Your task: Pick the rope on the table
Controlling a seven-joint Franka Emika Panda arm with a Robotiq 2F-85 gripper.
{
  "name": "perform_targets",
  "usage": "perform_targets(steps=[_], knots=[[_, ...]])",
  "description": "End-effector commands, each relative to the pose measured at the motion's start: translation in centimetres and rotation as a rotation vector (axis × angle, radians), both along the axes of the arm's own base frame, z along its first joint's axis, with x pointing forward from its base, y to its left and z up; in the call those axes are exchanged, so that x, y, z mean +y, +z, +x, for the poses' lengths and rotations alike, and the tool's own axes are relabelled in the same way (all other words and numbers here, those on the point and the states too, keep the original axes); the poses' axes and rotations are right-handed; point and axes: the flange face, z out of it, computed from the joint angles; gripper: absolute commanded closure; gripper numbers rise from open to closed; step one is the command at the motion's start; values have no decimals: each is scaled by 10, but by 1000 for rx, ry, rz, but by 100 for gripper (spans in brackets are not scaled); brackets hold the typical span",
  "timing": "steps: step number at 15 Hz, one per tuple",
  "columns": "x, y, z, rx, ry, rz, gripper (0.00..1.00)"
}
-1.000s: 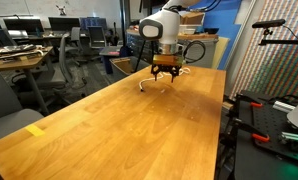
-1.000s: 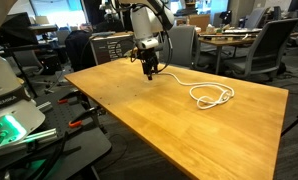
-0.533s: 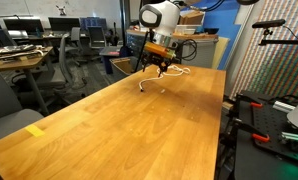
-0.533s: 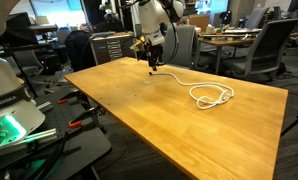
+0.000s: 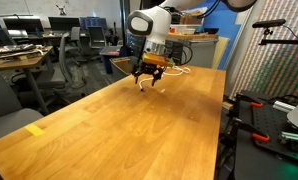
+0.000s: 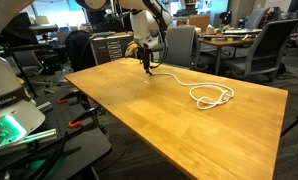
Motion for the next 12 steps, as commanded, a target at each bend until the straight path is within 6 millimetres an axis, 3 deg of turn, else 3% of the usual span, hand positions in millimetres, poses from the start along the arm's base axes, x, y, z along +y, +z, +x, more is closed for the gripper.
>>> perform_targets(steps=[1,2,6,10,12], knots=[[20,-10,5,18,166,-110,28],[23,-13,5,24,213,-142,30],[19,-25,10,22,343,-279,62],[10,-27,18,20,363,-318,93],[9,-27,21,21,356,-314,100]])
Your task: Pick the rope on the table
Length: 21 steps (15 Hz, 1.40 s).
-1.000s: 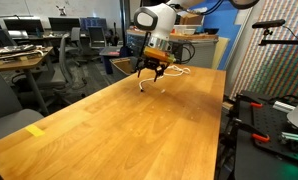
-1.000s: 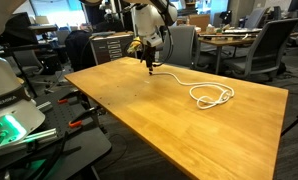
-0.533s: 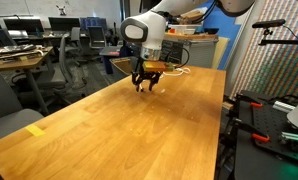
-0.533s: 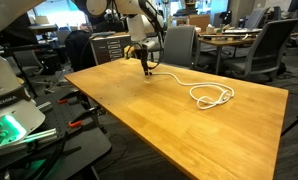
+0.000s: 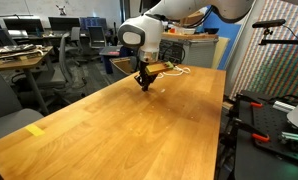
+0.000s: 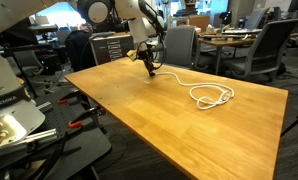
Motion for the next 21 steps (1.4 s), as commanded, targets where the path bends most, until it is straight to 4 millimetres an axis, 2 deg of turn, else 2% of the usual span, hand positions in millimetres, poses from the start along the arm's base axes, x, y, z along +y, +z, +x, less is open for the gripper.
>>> perform_targets(steps=[1,4,6,8,11,15,18,21], knots=[[-7,0,10,10,-1,-29,100],[-10,7,13,12,1,-46,97],[-13,28,12,11,25,-76,97],[-6,66,14,-43,82,-61,98],[25,127,21,-167,134,11,98],[74,225,22,-376,150,120,99],[110,301,9,-524,196,156,99],[131,383,-11,-673,152,237,99]])
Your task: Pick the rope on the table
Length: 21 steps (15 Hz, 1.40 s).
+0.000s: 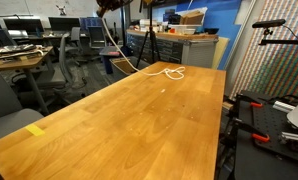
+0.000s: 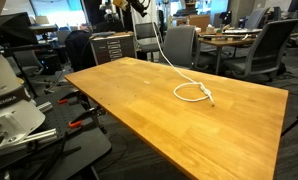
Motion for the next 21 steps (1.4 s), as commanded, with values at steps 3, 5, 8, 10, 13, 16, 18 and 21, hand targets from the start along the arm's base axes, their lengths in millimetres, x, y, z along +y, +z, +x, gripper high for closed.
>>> perform_targets(steps=[3,5,8,10,13,16,18,21], knots=[[10,150,-48,-226,-99,166,99],[-4,201,-67,-301,-159,215,99],[-32,271,-99,-418,-250,295,99],[-53,312,-119,-494,-313,350,99],[-84,355,-140,-610,-414,432,99],[-111,380,-150,-694,-508,499,99],[-120,381,-149,-707,-530,485,99],[-111,335,-115,-641,-493,344,99]])
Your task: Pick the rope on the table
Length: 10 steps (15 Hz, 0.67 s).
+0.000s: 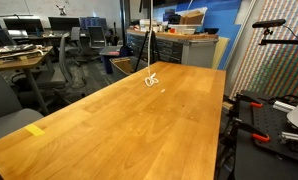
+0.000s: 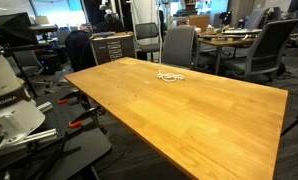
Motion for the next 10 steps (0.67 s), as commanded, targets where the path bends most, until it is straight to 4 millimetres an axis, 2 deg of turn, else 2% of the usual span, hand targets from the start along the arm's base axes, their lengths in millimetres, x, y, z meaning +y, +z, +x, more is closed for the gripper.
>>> perform_targets(steps=[1,3,4,6,8,10], knots=[[13,-60,42,116,18,-143,99],[15,-107,63,213,14,-207,98],[15,-135,74,266,15,-243,73],[4,-192,93,361,13,-327,69],[-21,-234,102,446,-2,-414,53],[-56,-274,99,536,-21,-491,37]])
